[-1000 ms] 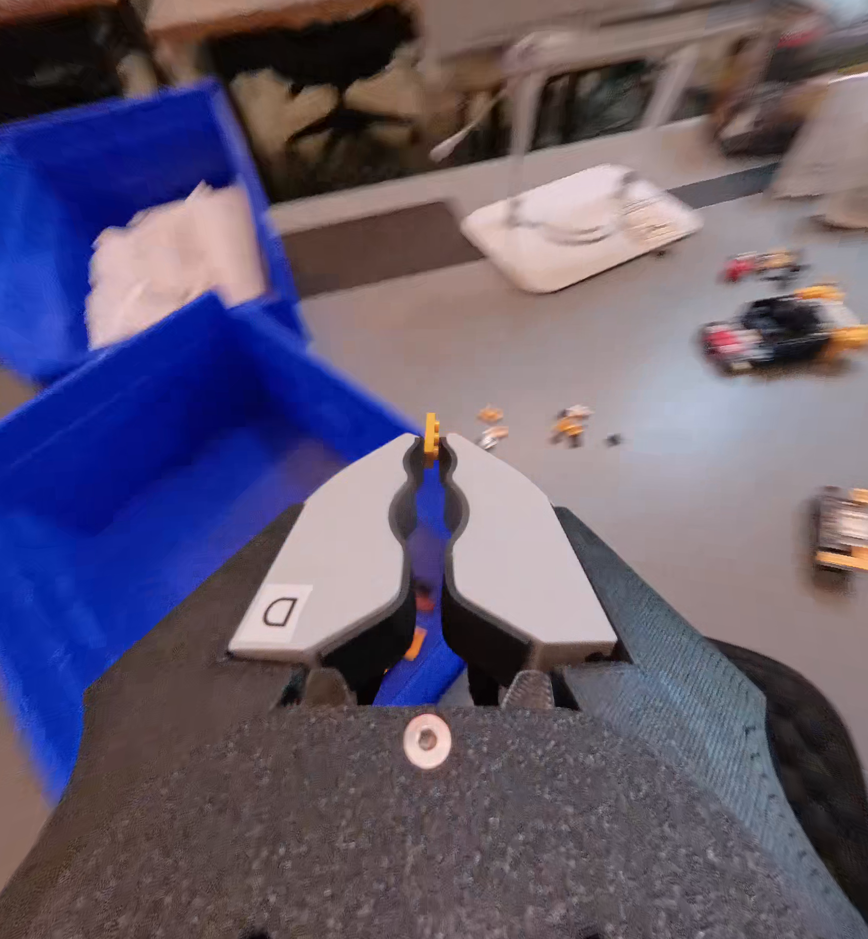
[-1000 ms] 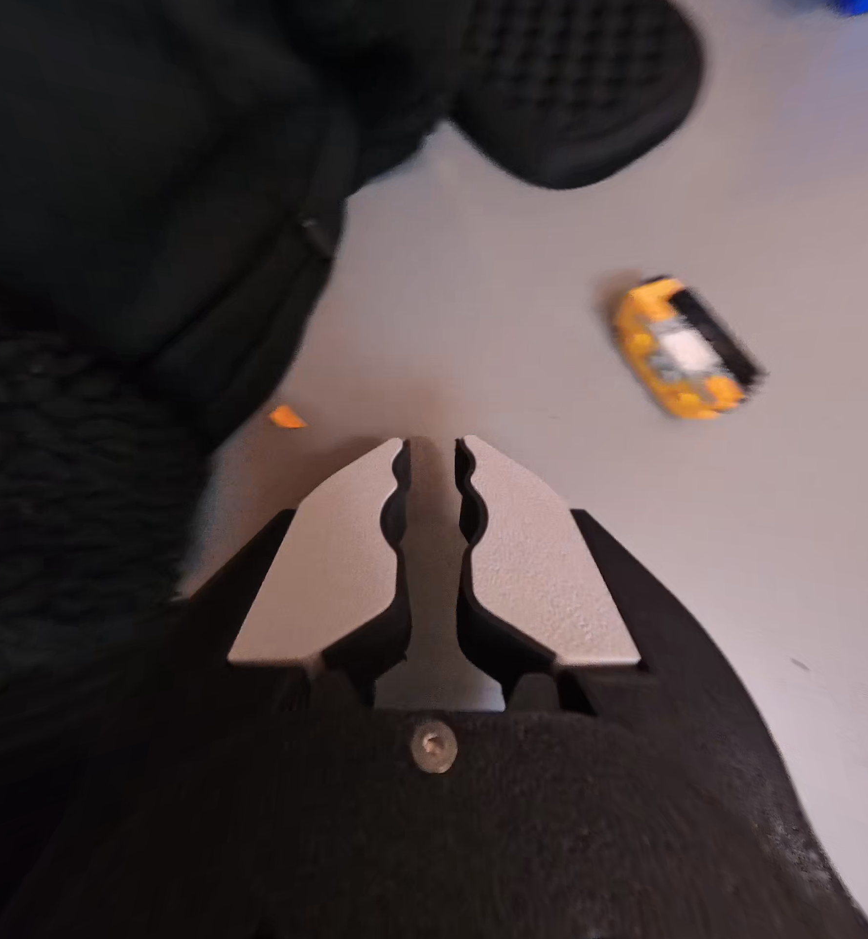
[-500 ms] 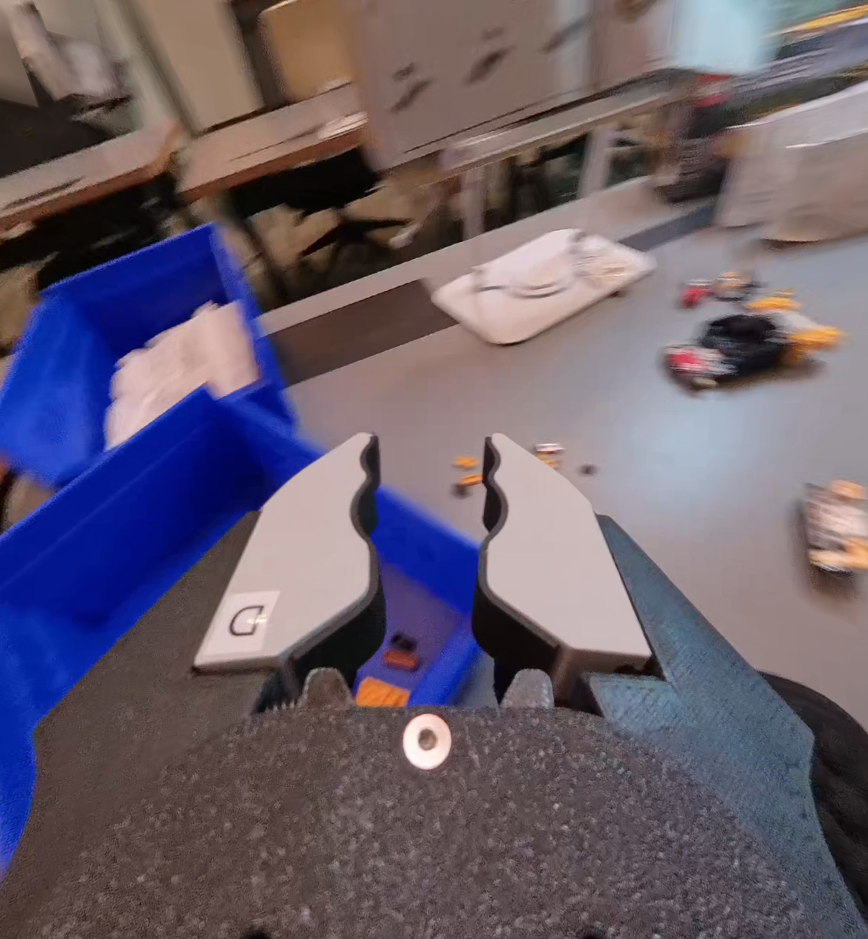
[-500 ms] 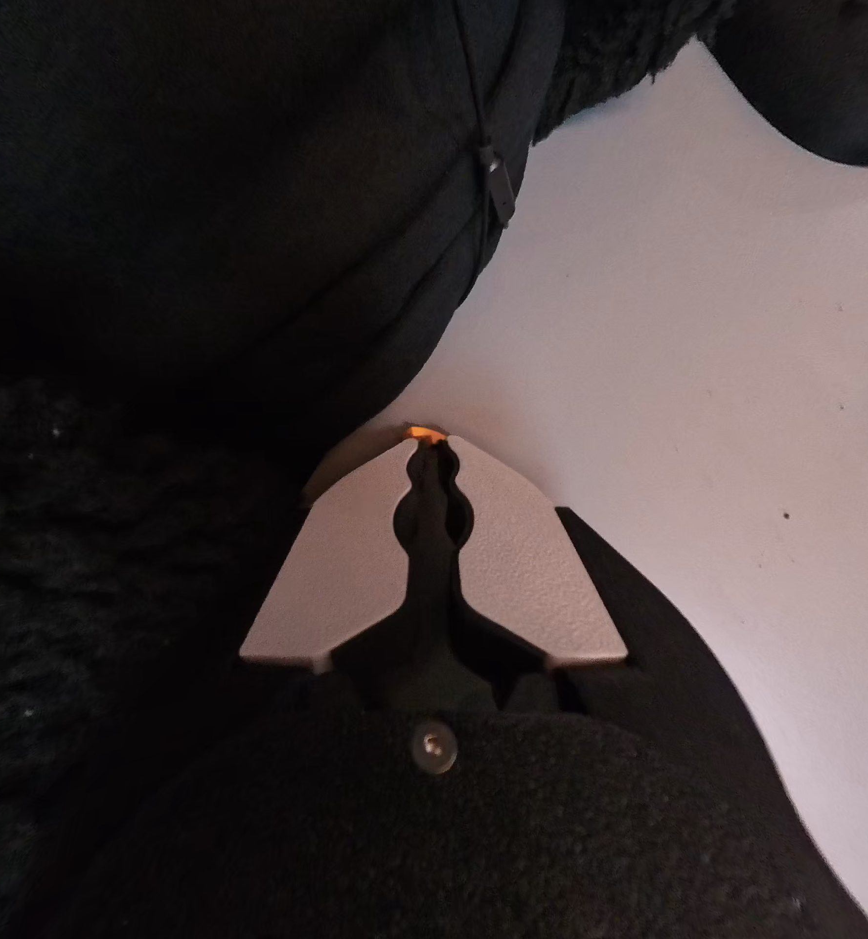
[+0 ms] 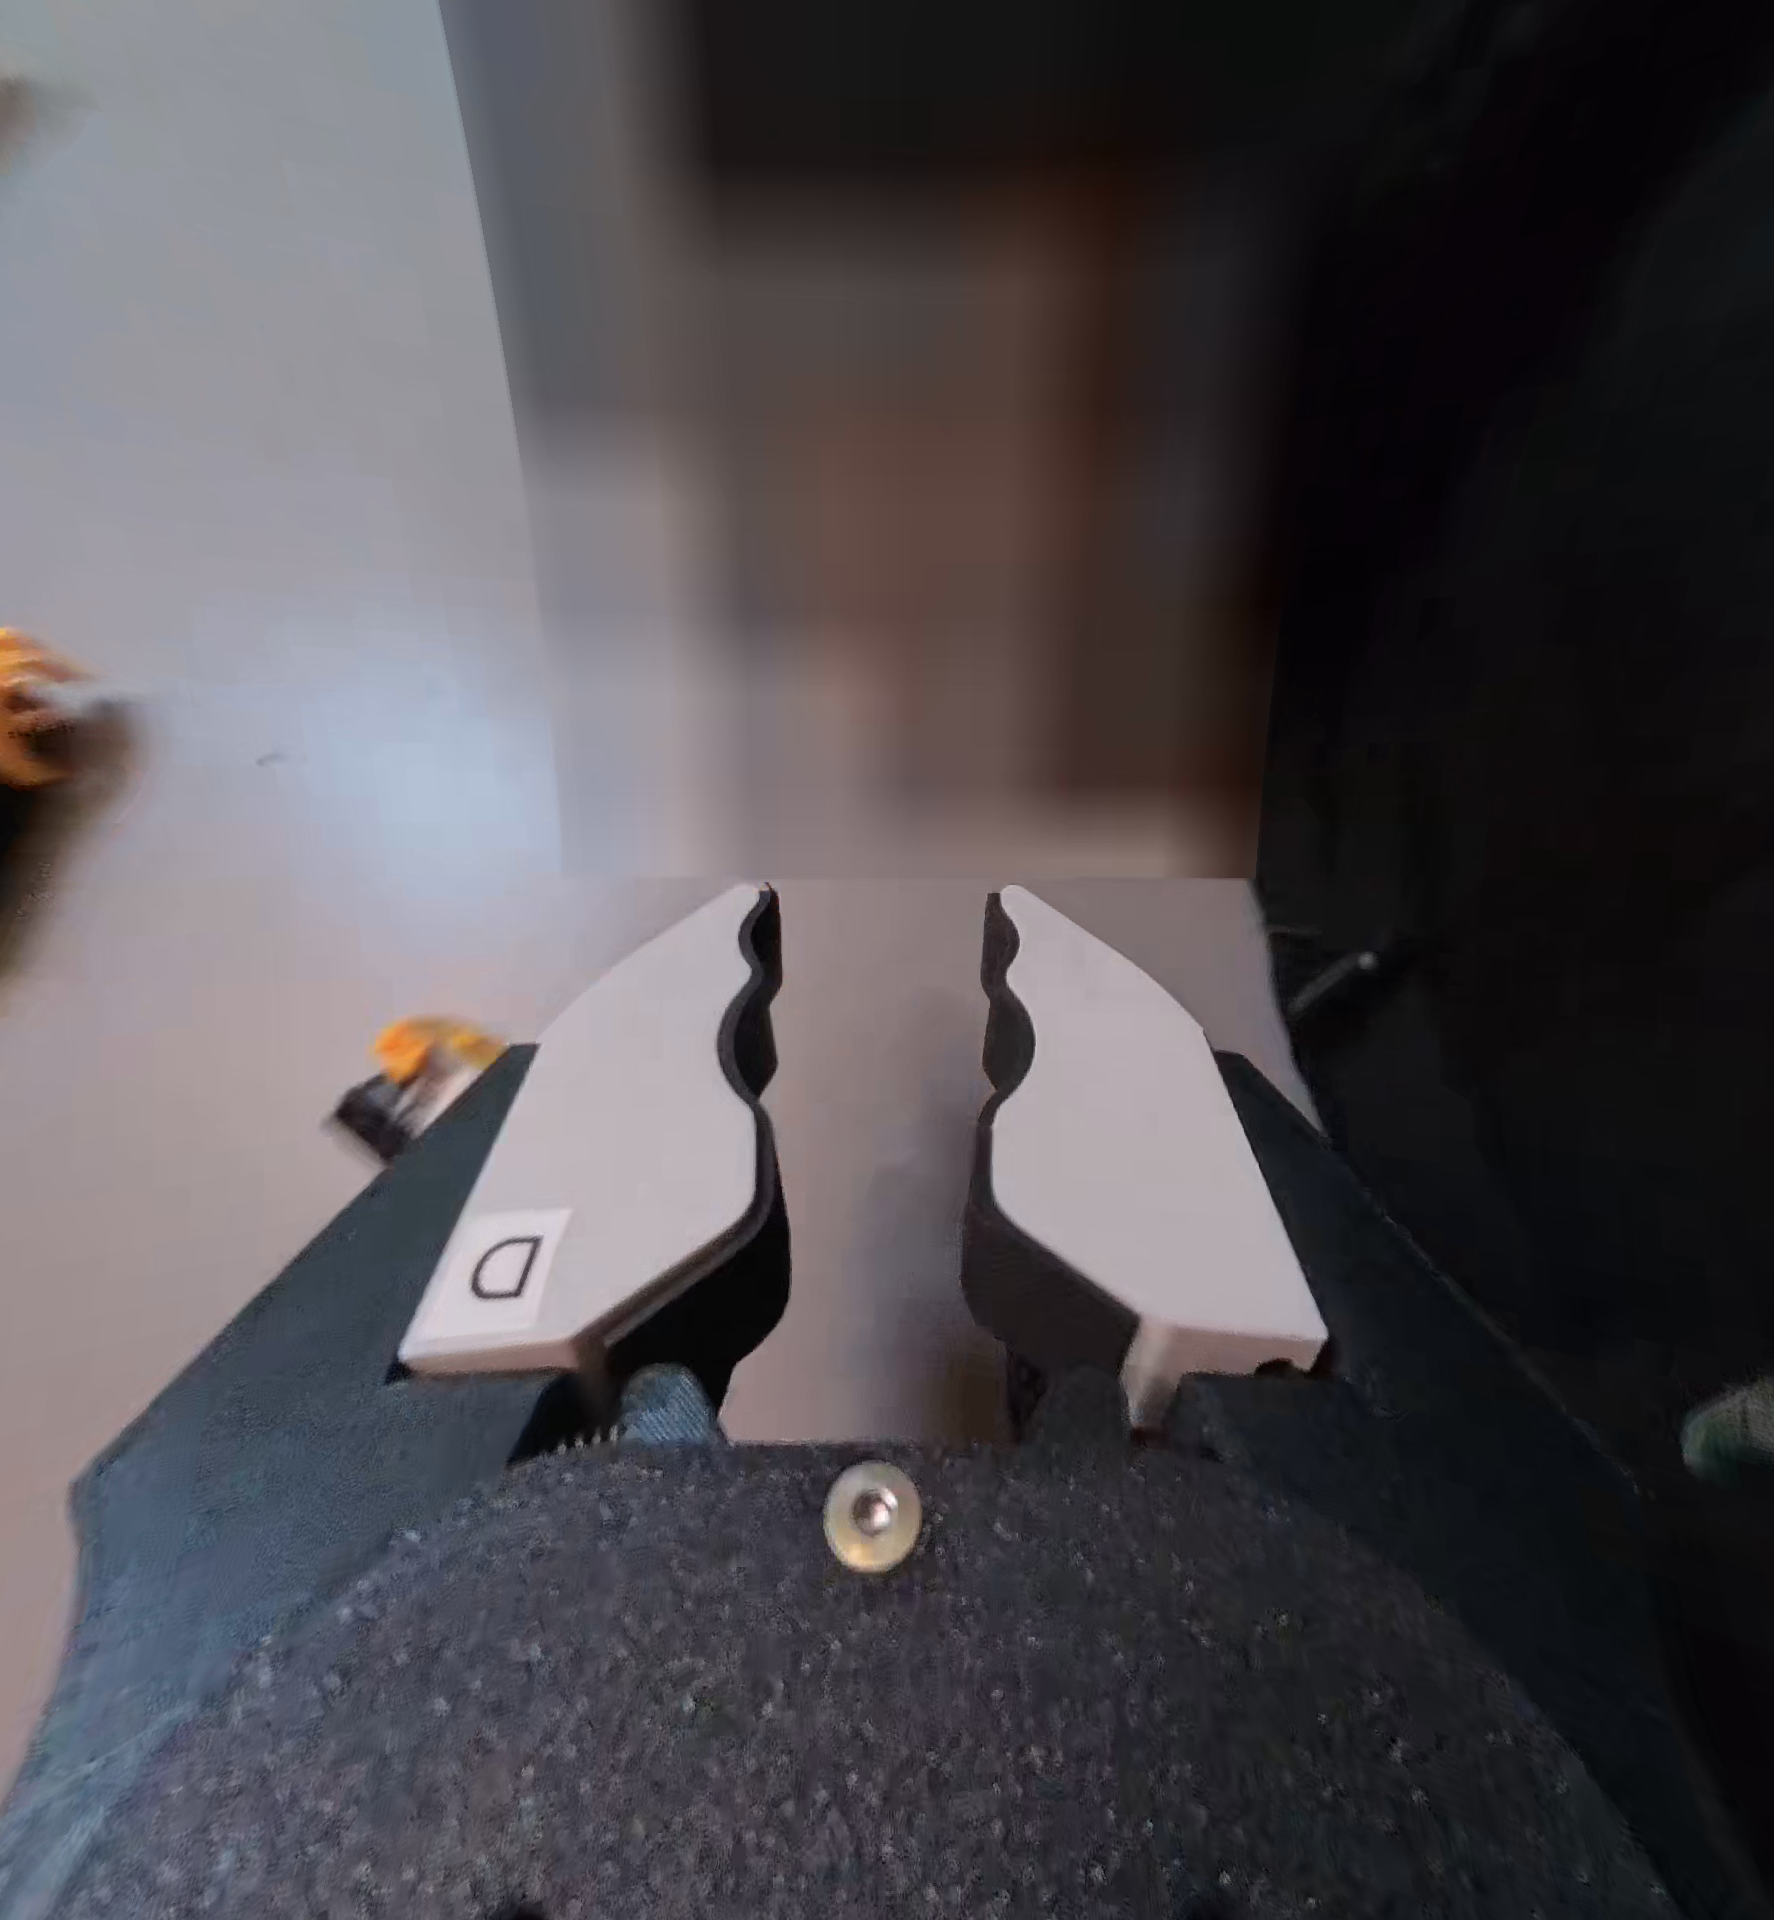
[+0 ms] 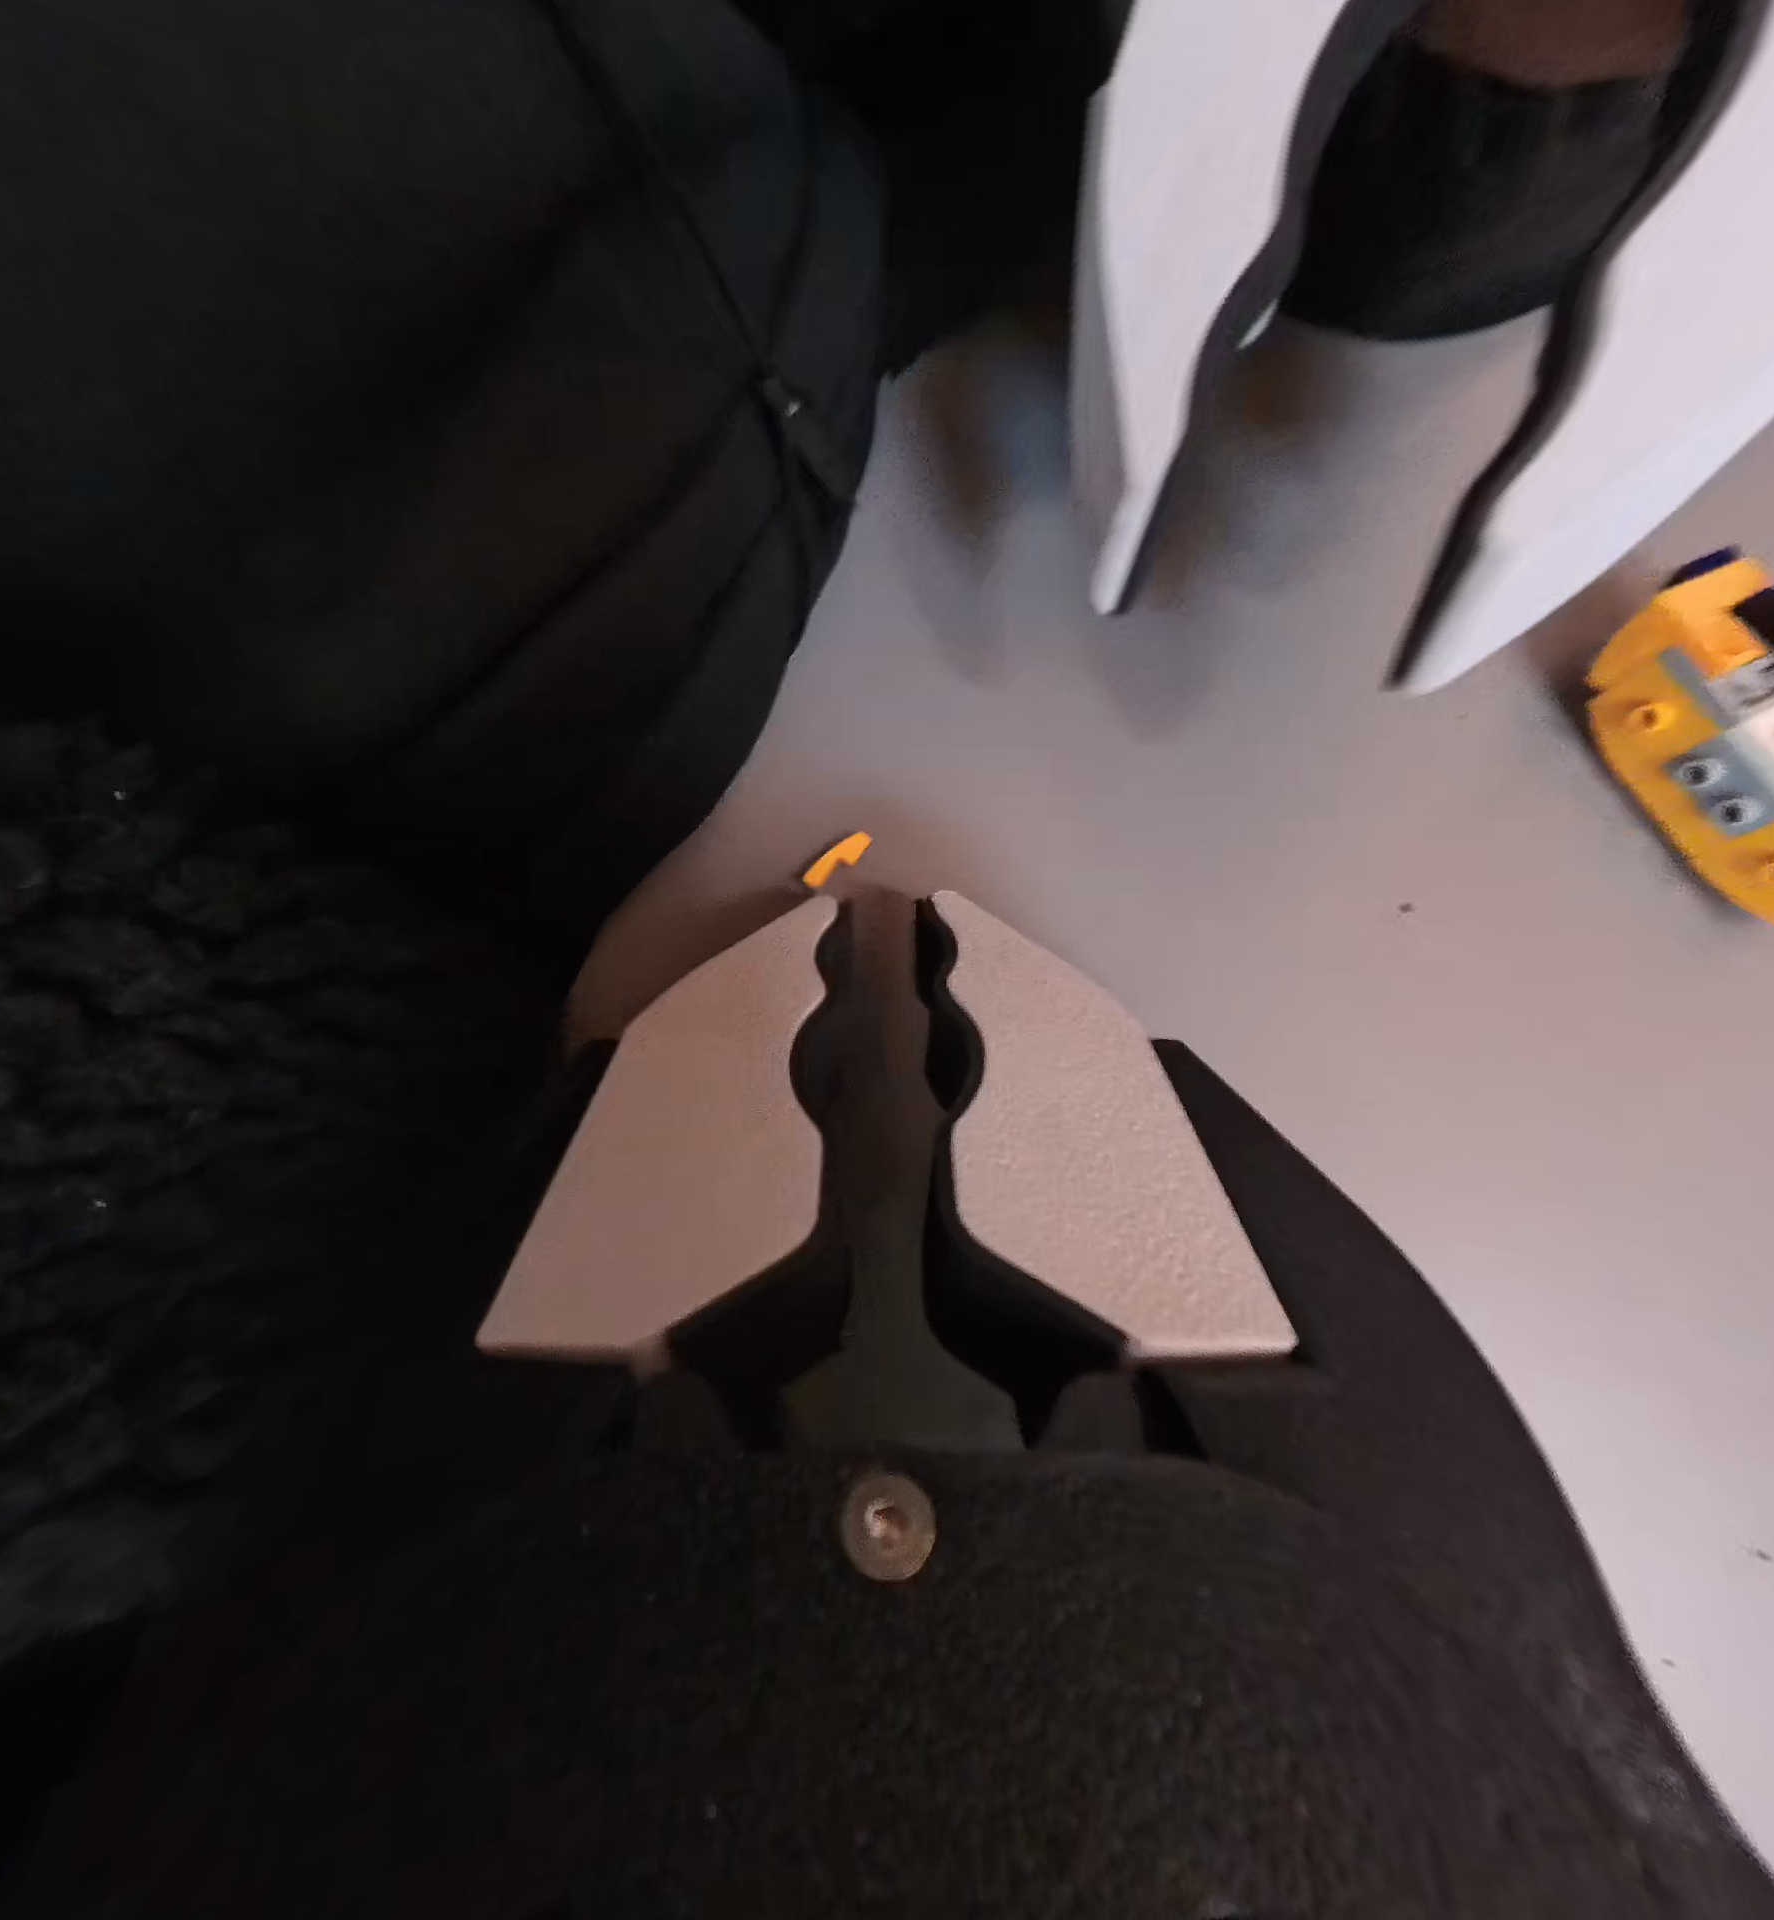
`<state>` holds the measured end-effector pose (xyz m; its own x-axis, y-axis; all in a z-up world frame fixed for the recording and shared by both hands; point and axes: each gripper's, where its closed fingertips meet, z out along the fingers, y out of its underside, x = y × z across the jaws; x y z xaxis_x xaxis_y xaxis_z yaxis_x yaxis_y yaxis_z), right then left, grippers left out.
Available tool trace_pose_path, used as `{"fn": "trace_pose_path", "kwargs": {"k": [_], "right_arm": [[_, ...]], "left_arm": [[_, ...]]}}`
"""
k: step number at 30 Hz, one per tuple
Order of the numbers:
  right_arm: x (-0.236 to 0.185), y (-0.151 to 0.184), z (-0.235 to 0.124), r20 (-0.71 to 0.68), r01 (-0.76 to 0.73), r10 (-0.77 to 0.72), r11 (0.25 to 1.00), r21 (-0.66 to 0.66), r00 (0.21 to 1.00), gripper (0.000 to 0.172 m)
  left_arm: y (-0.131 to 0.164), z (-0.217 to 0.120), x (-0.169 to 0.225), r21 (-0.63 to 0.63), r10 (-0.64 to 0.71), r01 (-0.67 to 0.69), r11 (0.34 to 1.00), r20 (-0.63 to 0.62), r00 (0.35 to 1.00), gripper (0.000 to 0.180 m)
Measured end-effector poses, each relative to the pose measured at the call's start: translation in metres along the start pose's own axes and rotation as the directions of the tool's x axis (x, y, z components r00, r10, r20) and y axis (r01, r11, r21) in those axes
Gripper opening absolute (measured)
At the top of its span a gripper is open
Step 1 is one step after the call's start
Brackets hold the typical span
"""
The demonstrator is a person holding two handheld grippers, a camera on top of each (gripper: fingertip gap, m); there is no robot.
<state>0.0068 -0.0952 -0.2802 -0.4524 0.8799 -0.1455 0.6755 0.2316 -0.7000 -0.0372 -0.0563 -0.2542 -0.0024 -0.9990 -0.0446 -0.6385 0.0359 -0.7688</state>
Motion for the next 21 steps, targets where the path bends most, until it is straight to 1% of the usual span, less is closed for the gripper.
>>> {"fn": "trace_pose_path", "kwargs": {"k": [3, 7, 9, 13, 14, 15, 17, 18, 20, 21], "right_arm": [[0.0, 0.005, 0.0, -0.006, -0.019, 0.019, 1.0, -0.009, 1.0, 0.016], [0.023, 0.009, -0.015, -0.095, -0.069, 0.074, 0.996, 0.054, 0.993, 0.018], [0.039, 0.009, -0.027, -0.169, -0.091, 0.108, 0.99, 0.107, 0.98, 0.019], [0.069, 0.013, -0.053, -0.326, -0.122, 0.185, 0.971, 0.204, 0.927, 0.02], [0.075, 0.014, -0.06, -0.361, -0.127, 0.205, 0.966, 0.227, 0.91, 0.02], [0.081, 0.015, -0.066, -0.397, -0.134, 0.225, 0.96, 0.244, 0.89, 0.02], [0.09, 0.018, -0.076, -0.445, -0.136, 0.247, 0.954, 0.266, 0.861, 0.02], [0.094, 0.019, -0.081, -0.47, -0.139, 0.259, 0.952, 0.274, 0.844, 0.02], [0.104, 0.025, -0.092, -0.536, -0.151, 0.286, 0.947, 0.283, 0.794, 0.02], [0.111, 0.029, -0.099, -0.575, -0.16, 0.306, 0.944, 0.29, 0.759, 0.02]], "left_arm": [[0.001, 0.025, 0.026, -0.036, 0.047, -0.052, 0.998, -0.117, 0.992, 0.033], [-0.001, 0.044, 0.046, -0.05, 0.071, -0.083, 0.995, -0.211, 0.975, 0.027], [-0.003, 0.051, 0.048, -0.057, 0.073, -0.088, 0.995, -0.219, 0.973, 0.024], [0.004, 0.058, 0.055, -0.099, 0.108, -0.137, 0.986, -0.249, 0.962, 0.004], [0.005, 0.056, 0.054, -0.105, 0.111, -0.14, 0.985, -0.244, 0.963, 0.004], [0.004, 0.053, 0.047, -0.104, 0.106, -0.131, 0.986, -0.217, 0.97, 0.004], [-0.003, 0.042, 0.033, -0.057, 0.06, -0.071, 0.996, -0.179, 0.982, 0.004], [-0.006, 0.034, 0.02, -0.036, 0.039, -0.044, 0.998, -0.132, 0.99, 0.004], [-0.01, 0.01, -0.013, 0.011, -0.005, 0.005, 1.0, 0.016, 1.0, 0.004], [-0.012, -0.007, -0.036, 0.051, -0.047, 0.041, 0.998, 0.126, 0.991, 0.004]]}}
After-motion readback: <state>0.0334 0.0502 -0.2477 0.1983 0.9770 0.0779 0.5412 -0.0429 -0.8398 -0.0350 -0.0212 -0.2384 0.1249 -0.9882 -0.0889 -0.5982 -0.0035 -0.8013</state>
